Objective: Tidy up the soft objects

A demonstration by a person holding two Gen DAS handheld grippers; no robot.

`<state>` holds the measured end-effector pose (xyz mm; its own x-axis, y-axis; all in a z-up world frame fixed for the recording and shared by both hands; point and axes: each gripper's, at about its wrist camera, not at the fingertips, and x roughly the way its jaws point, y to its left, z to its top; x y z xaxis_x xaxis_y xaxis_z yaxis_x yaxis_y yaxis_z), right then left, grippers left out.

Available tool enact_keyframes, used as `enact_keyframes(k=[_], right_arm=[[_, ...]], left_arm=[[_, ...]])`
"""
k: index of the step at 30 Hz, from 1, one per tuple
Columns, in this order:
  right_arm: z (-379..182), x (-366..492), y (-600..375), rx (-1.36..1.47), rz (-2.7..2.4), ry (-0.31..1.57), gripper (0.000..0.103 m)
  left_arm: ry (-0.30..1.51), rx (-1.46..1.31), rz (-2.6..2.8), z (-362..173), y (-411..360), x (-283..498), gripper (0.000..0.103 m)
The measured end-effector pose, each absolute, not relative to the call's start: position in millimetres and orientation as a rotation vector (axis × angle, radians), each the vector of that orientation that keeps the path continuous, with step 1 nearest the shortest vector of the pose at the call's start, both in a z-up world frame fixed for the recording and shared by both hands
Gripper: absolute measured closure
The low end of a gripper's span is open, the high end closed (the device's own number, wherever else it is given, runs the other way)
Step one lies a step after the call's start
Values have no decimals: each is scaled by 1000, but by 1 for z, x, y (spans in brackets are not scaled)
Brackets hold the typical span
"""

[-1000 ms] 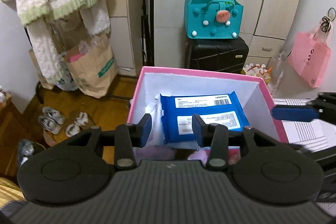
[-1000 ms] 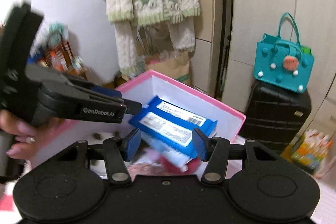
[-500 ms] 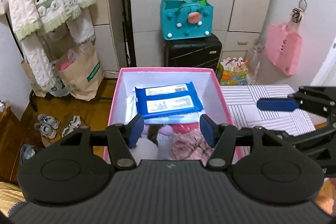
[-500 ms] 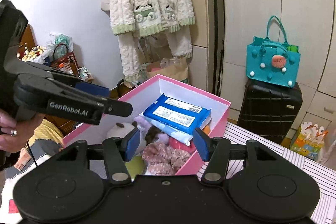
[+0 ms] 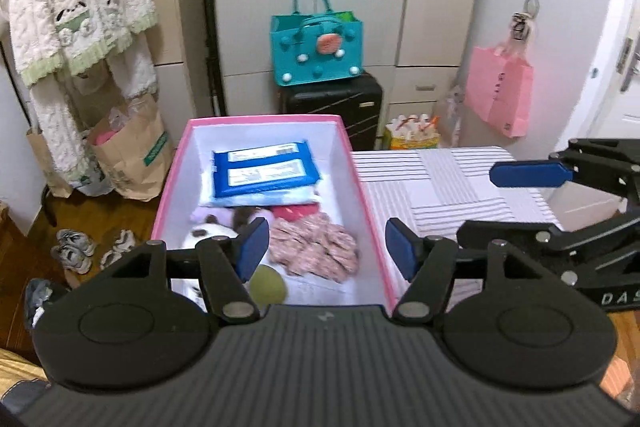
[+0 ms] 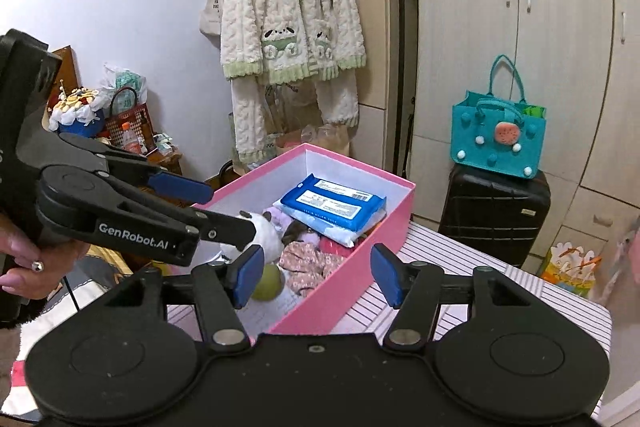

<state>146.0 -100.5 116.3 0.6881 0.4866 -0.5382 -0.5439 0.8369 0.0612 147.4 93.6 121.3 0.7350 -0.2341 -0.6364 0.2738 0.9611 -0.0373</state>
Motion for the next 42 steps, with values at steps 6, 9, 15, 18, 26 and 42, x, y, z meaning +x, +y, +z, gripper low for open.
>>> enact_keyframes(k=[6, 9, 15, 18, 26, 42], right_arm=[[122, 118, -117, -99, 540, 534, 37], [122, 103, -122, -99, 521, 522, 37], [110, 81, -130, -79, 483, 530, 34], [104, 72, -131, -82, 447, 531, 21], [93, 42, -129, -124, 370, 511, 0], [53, 2, -163, 58, 230, 442, 0]], left_arm=[[642, 82, -303, 126, 81, 113, 37], [616, 86, -306, 128, 79, 96, 34], [589, 101, -284, 119, 75, 71, 29], [600, 88, -293, 112, 72, 65, 27], [611, 48, -211, 104, 70, 53, 0], [558, 27, -76, 67, 59, 20, 0]])
